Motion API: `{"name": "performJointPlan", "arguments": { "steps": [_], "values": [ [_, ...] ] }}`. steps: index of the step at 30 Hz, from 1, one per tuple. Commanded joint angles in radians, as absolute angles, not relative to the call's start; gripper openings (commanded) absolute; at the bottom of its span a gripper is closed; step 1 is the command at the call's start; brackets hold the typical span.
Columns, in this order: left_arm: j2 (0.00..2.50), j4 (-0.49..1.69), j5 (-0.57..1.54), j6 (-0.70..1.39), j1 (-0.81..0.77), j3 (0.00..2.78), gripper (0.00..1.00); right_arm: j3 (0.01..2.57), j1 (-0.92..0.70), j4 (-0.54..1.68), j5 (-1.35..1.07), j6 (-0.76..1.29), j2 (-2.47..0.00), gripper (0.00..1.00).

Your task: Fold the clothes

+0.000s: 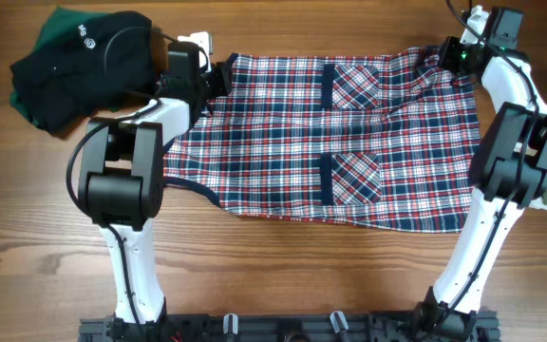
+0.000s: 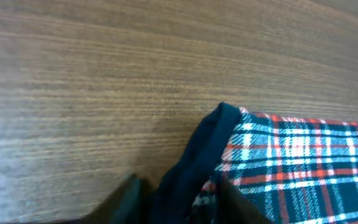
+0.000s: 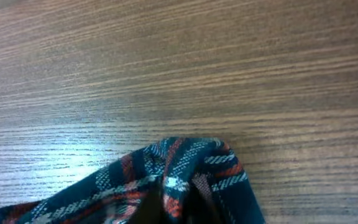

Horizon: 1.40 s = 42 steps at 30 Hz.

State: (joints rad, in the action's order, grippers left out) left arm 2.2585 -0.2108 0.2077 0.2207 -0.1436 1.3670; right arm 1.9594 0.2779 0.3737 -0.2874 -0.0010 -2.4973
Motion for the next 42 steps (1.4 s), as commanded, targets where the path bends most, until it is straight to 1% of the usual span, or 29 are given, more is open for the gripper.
{"name": "performJointPlan", "arguments": {
  "steps": [1,4,11,26,42],
  "values": [
    [2.281,-0.21,0.206,0.217,-0.142,1.363,0.04,1.975,0.285,0.382,-0.311,0.002,-2.515,0.04],
    [2.279,-0.21,0.21,0.216,-0.142,1.363,0.04,1.976,0.285,0.379,-0.364,0.003,-2.5,0.04],
    [2.244,-0.198,0.221,0.22,-0.142,1.363,0.04,1.976,0.285,0.41,-0.365,0.003,-2.417,0.04],
    [2.07,-0.007,0.22,0.216,-0.141,1.363,0.04,1.976,0.286,0.583,-0.366,0.004,-2.265,0.04],
    [2.006,0.116,0.22,0.216,-0.121,1.363,0.04,1.976,0.286,0.703,-0.329,0.03,-2.232,0.04]
  ]
}}
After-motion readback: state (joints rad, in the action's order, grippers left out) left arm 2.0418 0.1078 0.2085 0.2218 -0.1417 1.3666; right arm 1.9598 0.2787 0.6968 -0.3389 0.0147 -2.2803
